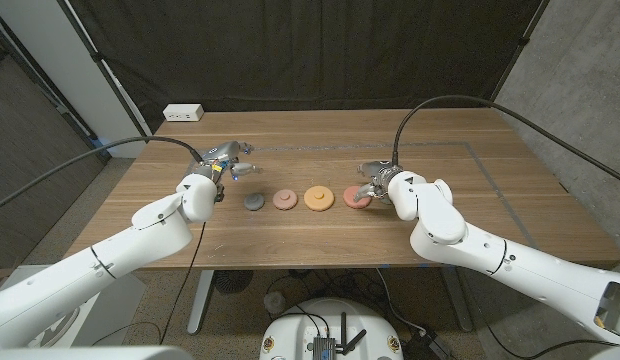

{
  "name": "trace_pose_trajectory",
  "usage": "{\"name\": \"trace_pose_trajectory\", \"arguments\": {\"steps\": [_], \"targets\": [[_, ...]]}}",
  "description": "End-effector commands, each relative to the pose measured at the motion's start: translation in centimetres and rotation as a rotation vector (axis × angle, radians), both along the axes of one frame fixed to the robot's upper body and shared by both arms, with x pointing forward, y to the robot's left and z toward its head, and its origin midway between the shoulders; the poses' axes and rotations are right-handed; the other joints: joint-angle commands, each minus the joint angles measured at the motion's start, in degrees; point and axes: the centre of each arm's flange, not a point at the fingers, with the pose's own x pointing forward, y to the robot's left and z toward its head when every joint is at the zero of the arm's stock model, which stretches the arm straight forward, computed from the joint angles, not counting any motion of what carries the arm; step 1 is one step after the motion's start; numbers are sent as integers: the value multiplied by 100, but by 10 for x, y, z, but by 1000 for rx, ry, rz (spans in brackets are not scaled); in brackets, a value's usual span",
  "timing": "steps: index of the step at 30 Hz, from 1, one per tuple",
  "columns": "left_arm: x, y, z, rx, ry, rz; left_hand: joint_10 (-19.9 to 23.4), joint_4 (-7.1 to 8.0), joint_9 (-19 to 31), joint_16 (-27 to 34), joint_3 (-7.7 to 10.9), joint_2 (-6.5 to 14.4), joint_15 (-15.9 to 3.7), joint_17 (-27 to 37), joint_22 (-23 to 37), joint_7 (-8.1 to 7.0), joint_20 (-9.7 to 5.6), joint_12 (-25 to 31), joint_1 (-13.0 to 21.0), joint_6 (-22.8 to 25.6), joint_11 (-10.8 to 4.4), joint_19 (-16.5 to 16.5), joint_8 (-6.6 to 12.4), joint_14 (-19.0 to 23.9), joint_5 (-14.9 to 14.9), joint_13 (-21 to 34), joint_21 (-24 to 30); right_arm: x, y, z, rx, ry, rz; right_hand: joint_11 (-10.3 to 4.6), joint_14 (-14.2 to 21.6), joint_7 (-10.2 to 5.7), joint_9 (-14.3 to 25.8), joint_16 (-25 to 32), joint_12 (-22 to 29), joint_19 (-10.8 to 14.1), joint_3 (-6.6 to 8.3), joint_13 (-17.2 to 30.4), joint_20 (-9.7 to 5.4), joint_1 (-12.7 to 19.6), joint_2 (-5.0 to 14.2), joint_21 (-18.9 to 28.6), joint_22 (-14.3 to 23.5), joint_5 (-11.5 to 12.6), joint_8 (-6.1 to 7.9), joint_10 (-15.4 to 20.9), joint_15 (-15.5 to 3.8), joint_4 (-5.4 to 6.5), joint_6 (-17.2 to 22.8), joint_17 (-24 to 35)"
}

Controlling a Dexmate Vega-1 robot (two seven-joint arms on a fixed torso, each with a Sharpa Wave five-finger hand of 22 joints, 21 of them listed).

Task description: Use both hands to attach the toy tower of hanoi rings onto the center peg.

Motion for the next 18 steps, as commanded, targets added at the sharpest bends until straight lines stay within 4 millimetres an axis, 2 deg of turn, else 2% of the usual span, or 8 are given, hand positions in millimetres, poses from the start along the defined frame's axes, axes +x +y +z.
{"name": "trace_pose_trajectory", "arguments": {"steps": [1, 18], "targets": [[-2, 1, 0, -2, -1, 1, 52, 6, 11, 25, -22, 67, -144, -11, -21, -4, -410, -44, 7, 69, 10, -24, -12, -24, 56, 28, 49, 5, 4, -2, -28, 38, -27, 17, -21, -15, 21, 20, 3, -43, -38, 12, -485, -2, 65, 39, 6, -2, 20, -39, -637, 16, 12, -12], [-1, 3, -1, -9, -1, -2, 80, 7, 13, 100, -38, 87, -144, -8, -77, 9, -410, -62, 4, 77, 4, -61, -16, -22, 64, 63, 140, 14, 8, -5, -54, 82, -52, 73, -54, -28, 13, 6, -25, -103, -85, -12, -481, -56, 100, 89, -43, 4, 11, -141, -634, 49, -12, -73]]}}
